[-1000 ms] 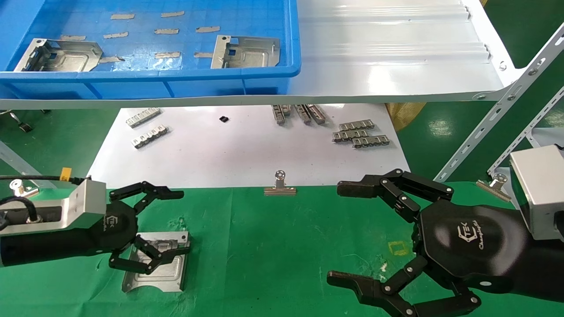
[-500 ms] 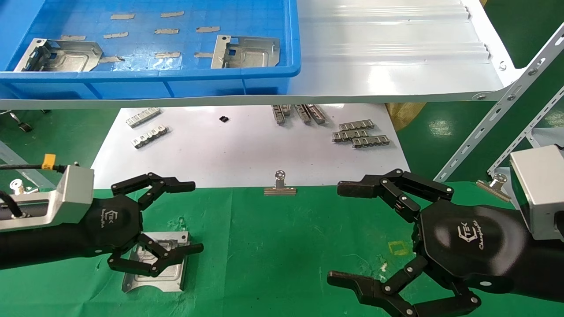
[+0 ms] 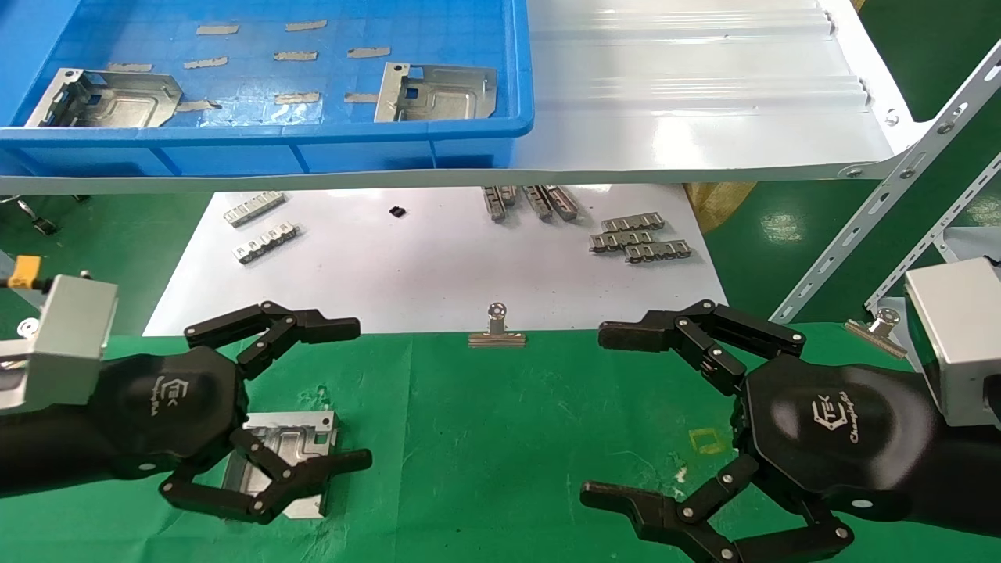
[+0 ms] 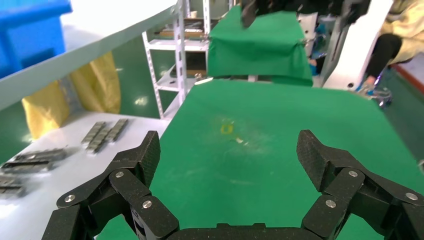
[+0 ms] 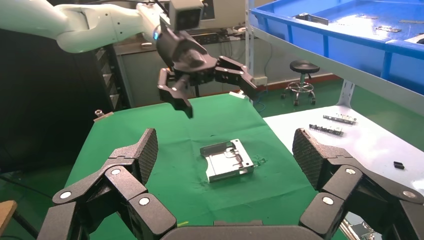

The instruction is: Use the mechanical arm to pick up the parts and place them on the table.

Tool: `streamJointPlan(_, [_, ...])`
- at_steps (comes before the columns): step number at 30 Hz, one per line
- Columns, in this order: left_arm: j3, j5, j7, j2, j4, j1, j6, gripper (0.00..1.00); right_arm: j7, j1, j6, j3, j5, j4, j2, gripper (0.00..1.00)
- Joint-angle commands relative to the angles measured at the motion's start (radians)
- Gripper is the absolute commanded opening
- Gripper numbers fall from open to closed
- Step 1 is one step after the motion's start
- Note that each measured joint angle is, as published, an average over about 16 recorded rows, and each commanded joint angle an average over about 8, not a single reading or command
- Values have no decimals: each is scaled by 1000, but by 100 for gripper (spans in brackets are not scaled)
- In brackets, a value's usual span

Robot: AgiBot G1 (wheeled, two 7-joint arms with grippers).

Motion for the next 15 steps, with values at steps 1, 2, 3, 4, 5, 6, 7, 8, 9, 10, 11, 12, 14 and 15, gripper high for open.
streamJointPlan(1, [-21, -9, -30, -7, -37, 17, -3, 100, 0, 0, 0, 0, 0, 0, 0, 100])
streamJointPlan(2, [-31, -13, -44, -10, -55, 25, -5, 100, 0, 0, 0, 0, 0, 0, 0, 100])
streamJointPlan(3, [-41, -17, -59, -14, -74, 34, -7, 100, 0, 0, 0, 0, 0, 0, 0, 100])
streamJointPlan(4, [-52, -22, -74, -18, -93, 43, -8, 100, 0, 0, 0, 0, 0, 0, 0, 100])
streamJointPlan(5, [-62, -26, -89, -21, -111, 51, -10, 100, 0, 0, 0, 0, 0, 0, 0, 100])
streamJointPlan(6, [-73, -30, -104, -25, -130, 60, -11, 100, 0, 0, 0, 0, 0, 0, 0, 100])
streamJointPlan(7, [-83, -35, -119, -28, -149, 68, -13, 100, 0, 0, 0, 0, 0, 0, 0, 100])
streamJointPlan(8, [-93, -39, -133, -32, -167, 77, -15, 100, 0, 0, 0, 0, 0, 0, 0, 100])
streamJointPlan(9, [-103, -43, -147, -35, -184, 85, -16, 100, 0, 0, 0, 0, 0, 0, 0, 100])
streamJointPlan(10, [-111, -47, -159, -38, -199, 91, -18, 100, 0, 0, 0, 0, 0, 0, 0, 100])
streamJointPlan(11, [-119, -50, -171, -40, -214, 98, -19, 100, 0, 0, 0, 0, 0, 0, 0, 100])
streamJointPlan(12, [-128, -54, -183, -43, -229, 105, -20, 100, 0, 0, 0, 0, 0, 0, 0, 100])
streamJointPlan(14, [-139, -59, -197, -47, -249, 114, -21, 100, 0, 0, 0, 0, 0, 0, 0, 100])
streamJointPlan(15, [-142, -60, -201, -48, -256, 117, -22, 100, 0, 0, 0, 0, 0, 0, 0, 100])
